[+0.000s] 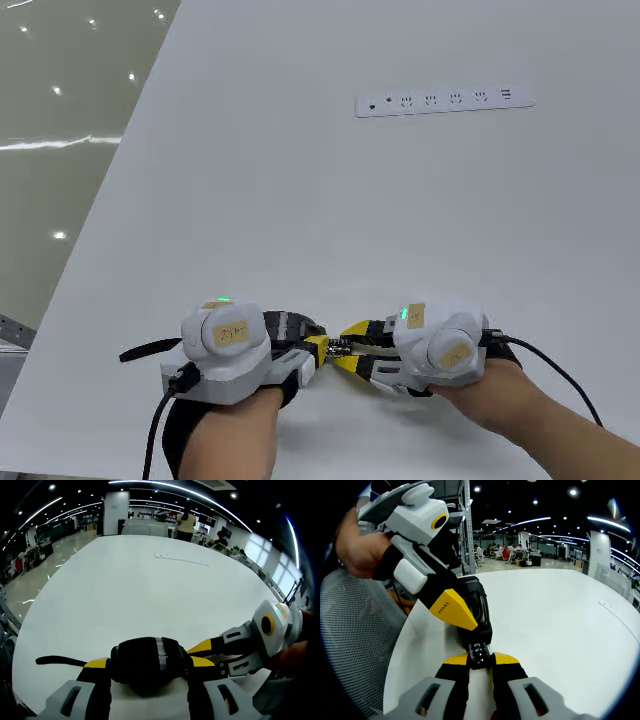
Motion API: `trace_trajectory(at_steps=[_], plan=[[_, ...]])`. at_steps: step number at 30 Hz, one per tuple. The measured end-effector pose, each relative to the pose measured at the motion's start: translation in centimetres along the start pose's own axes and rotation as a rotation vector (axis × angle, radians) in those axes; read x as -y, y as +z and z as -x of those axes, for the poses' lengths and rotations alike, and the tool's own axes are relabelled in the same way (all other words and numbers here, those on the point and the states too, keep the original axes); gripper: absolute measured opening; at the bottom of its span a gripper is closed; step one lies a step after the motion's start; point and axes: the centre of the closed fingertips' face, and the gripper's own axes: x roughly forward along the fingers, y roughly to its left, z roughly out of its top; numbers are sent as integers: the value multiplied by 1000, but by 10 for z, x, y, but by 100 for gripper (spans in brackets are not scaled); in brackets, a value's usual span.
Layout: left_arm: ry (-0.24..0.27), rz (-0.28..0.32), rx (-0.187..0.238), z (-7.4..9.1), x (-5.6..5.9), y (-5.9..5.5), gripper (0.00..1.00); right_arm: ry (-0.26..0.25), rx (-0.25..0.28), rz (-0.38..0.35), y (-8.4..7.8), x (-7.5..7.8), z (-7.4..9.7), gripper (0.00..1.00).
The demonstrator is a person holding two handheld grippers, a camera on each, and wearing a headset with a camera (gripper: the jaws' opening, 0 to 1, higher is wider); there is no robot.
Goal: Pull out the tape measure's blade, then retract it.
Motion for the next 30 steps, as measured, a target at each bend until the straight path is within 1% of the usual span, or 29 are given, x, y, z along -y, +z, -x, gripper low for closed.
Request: trace_trajectory(at_steps=[2, 4, 6, 8, 9, 12, 14, 16, 18, 19, 21, 23, 28, 29, 30], plan=[[-2, -20, 1, 2, 1, 3, 58, -3, -7, -4, -2, 1, 3, 20], [-8, -39, 15, 4, 1, 7, 58, -4, -12, -19, -3, 0, 8, 22], [-18, -38, 26, 5, 1, 11, 58, -7, -16, -22, -4, 0, 11, 23], [-37, -26, 15, 6, 3, 12, 58, -12, -17, -36, -4, 0, 15, 24], [-39, -27, 16, 7, 3, 14, 58, -15, -21, -43, -3, 1, 16, 26], [-57, -46, 17, 9, 4, 17, 58, -19, -15, -62, -2, 0, 22, 29], [-70, -45, 4, 10, 4, 15, 58, -27, -17, -65, -1, 0, 26, 30], [-83, -46, 3, 11, 5, 14, 58, -29, -14, -79, 0, 0, 29, 31], [-103, -88, -6, 13, 6, 12, 58, -30, -21, -85, 0, -1, 33, 32], [-108, -93, -6, 14, 5, 11, 58, -27, -20, -92, 1, -1, 36, 32], [-129, -95, -12, 15, 5, 9, 59, -33, -28, -107, 1, 0, 40, 34], [-149, -118, -24, 16, 5, 6, 59, -39, -30, -124, 1, 2, 45, 36], [-179, -152, -21, 24, 3, 9, 60, -55, -42, -139, 1, 3, 57, 39], [-195, -167, -30, 25, 3, 8, 60, -61, -41, -140, 2, 3, 61, 40], [-197, -171, -42, 26, 2, 6, 60, -68, -41, -143, 2, 4, 63, 40]])
